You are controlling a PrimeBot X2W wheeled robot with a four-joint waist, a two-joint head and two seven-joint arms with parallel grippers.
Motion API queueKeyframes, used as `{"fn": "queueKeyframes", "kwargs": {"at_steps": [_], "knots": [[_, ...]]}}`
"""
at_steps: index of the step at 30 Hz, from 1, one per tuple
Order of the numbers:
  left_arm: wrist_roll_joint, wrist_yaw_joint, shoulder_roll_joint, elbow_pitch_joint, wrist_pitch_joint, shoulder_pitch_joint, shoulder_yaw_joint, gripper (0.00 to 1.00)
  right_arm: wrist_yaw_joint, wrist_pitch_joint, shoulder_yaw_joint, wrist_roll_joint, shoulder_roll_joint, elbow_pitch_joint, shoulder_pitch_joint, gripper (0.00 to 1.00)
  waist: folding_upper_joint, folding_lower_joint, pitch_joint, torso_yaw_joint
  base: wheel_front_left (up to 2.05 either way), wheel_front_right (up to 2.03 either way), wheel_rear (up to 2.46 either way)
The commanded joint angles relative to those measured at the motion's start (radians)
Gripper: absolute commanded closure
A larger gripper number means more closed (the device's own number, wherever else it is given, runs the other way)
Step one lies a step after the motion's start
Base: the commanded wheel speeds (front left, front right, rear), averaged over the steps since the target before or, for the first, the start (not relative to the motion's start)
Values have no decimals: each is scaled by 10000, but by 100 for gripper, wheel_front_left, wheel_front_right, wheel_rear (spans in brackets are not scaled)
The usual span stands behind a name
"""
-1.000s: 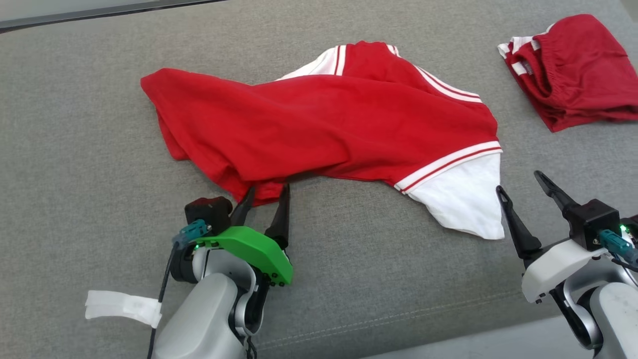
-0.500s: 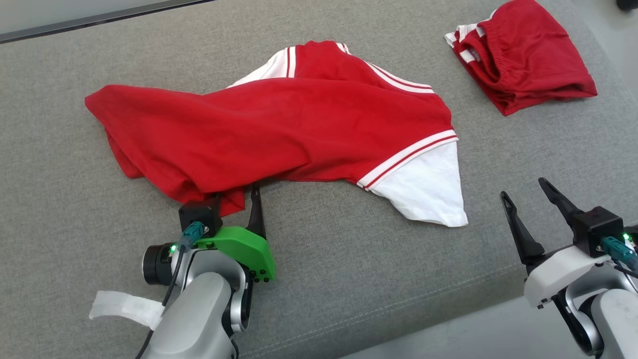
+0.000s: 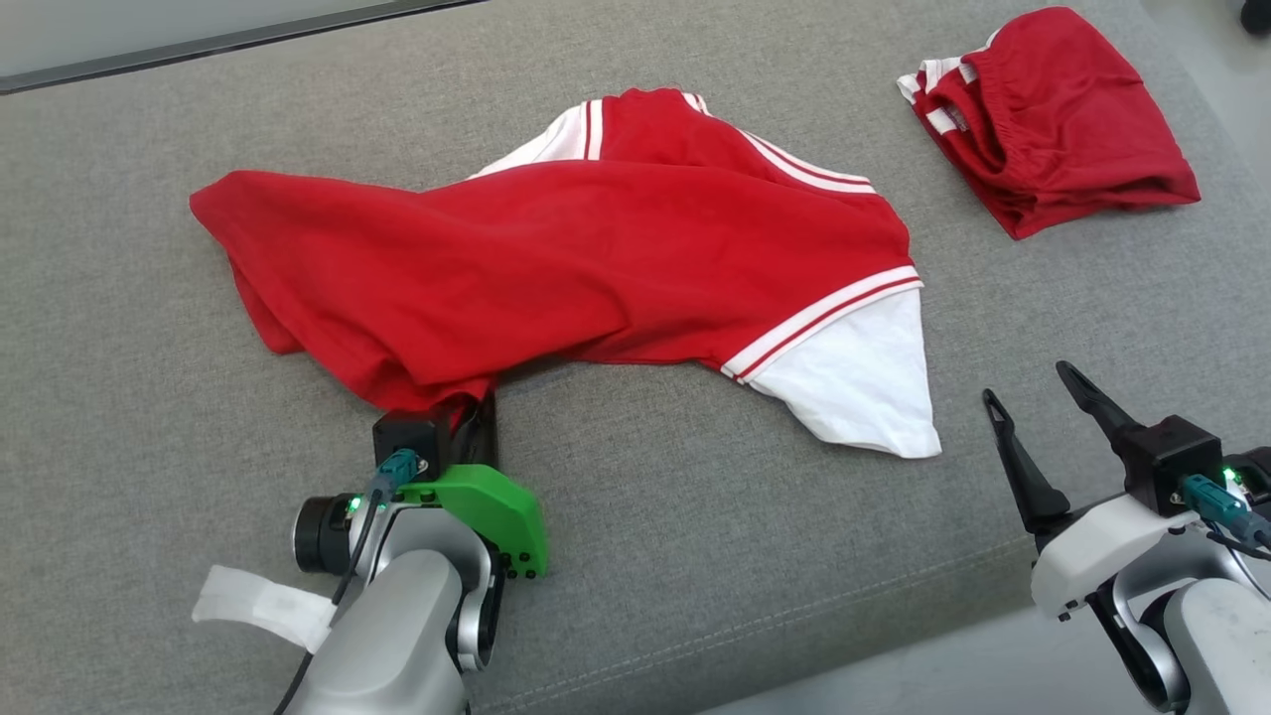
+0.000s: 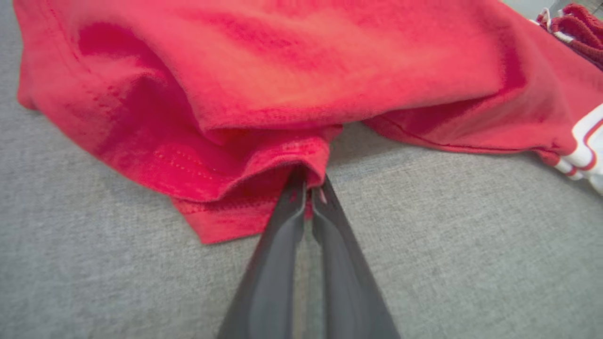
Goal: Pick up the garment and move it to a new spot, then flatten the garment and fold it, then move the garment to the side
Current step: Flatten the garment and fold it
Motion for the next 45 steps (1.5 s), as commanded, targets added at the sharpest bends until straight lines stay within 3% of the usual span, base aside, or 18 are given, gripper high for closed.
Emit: {"fn": "queueKeyframes", "kwargs": {"at_steps": [1, 8, 11, 15, 20, 21, 26, 29, 35, 39, 45], "knots": [[-23, -55, 1, 34, -56, -164, 23, 100, -15, 12, 10, -16, -21, 17, -79, 0, 0, 0, -27, 23, 0, 0, 0], [-245, -781, -129, -932, -281, -105, 481, 100, -16, 28, -197, -23, -49, -46, 112, 0, 0, 0, -103, 311, 0, 0, 0], [-77, -899, 212, -2138, -271, 345, 1099, 100, -15, 15, -346, -45, -10, -40, 224, 0, 0, 0, -164, 530, 0, 0, 0], [124, -997, 966, -3589, -274, 764, 1793, 100, -15, 9, -455, -62, 20, -73, 256, 0, 0, 0, -240, 861, 0, 0, 0], [206, -1693, 2337, -4331, 517, 18, 1889, 100, -15, 23, -252, -46, 113, -71, -34, 0, 0, 0, -297, 1066, 0, 0, 0], [393, -1957, 2869, -4339, 854, -512, 1904, 100, -17, -13, -138, -19, 132, 9, -142, 0, 0, 0, -292, 1048, 0, 0, 0], [71, -2738, 3433, -4285, 1687, -1890, 1915, 100, -15, -108, 23, 36, 147, 167, -441, 0, 0, 0, -267, 941, 0, 0, 0], [-107, -2942, 3736, -4407, 2205, -2254, 1801, 100, -15, -137, 34, 10, 195, 274, -391, 0, 0, 0, -263, 888, 0, 0, 0], [-689, -3064, 4472, -5027, 2971, -1187, 1691, 100, -15, 3, 422, 420, 483, 703, -216, 0, 0, 0, -285, 964, 0, 0, 0], [-1252, -2775, 4783, -5893, 2832, 543, 1944, 100, -15, -84, 642, 695, 662, 1058, -239, 0, 0, 0, -219, 1118, 0, 0, 0], [-1941, -2209, 4578, -7136, 2316, 3047, 2127, 100, -15, -274, 533, 743, 680, 1300, -270, 0, 0, 0, -132, 1413, 0, 0, 0]]}}
